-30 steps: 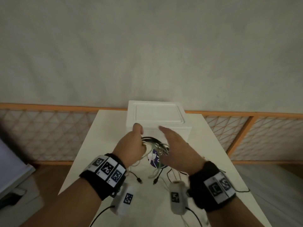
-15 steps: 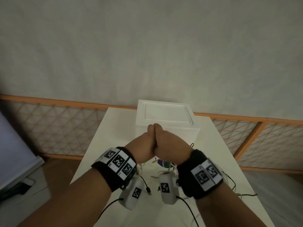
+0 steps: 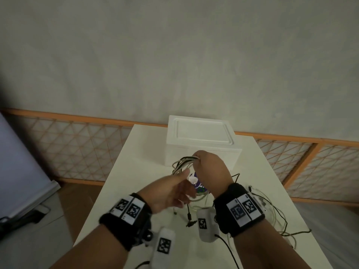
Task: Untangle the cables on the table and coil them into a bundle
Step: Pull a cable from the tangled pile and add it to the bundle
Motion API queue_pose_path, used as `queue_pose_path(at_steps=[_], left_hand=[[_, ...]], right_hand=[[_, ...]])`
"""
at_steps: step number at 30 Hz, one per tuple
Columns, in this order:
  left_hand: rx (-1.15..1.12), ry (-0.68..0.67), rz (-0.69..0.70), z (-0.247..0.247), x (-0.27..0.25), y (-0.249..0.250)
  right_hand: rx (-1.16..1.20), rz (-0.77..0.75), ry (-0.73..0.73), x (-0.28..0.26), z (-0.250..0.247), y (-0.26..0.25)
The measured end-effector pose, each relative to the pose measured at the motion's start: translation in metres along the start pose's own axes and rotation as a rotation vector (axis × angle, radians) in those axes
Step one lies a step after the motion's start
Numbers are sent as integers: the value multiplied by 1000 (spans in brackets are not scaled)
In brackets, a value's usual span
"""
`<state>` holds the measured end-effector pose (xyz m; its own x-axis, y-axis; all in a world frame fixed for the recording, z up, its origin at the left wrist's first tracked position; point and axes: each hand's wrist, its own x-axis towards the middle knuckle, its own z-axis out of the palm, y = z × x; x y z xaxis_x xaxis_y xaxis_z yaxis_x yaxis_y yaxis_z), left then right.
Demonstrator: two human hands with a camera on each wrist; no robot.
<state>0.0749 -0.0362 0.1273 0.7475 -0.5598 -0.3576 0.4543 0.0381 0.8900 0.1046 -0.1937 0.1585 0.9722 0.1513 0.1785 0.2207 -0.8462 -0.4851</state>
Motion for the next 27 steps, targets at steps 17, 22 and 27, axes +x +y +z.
queue_pose_path(at_steps=[17, 22, 27], left_hand=[[-1022, 655, 136, -34, 62, 13], [-934, 711, 220, -63, 56, 23], [-931, 660, 327, -32, 63, 20]], right_hand=[[-115, -183, -342, -75, -3, 44], [-133, -118, -409, -76, -33, 92], [-165, -8, -435, -52, -46, 127]])
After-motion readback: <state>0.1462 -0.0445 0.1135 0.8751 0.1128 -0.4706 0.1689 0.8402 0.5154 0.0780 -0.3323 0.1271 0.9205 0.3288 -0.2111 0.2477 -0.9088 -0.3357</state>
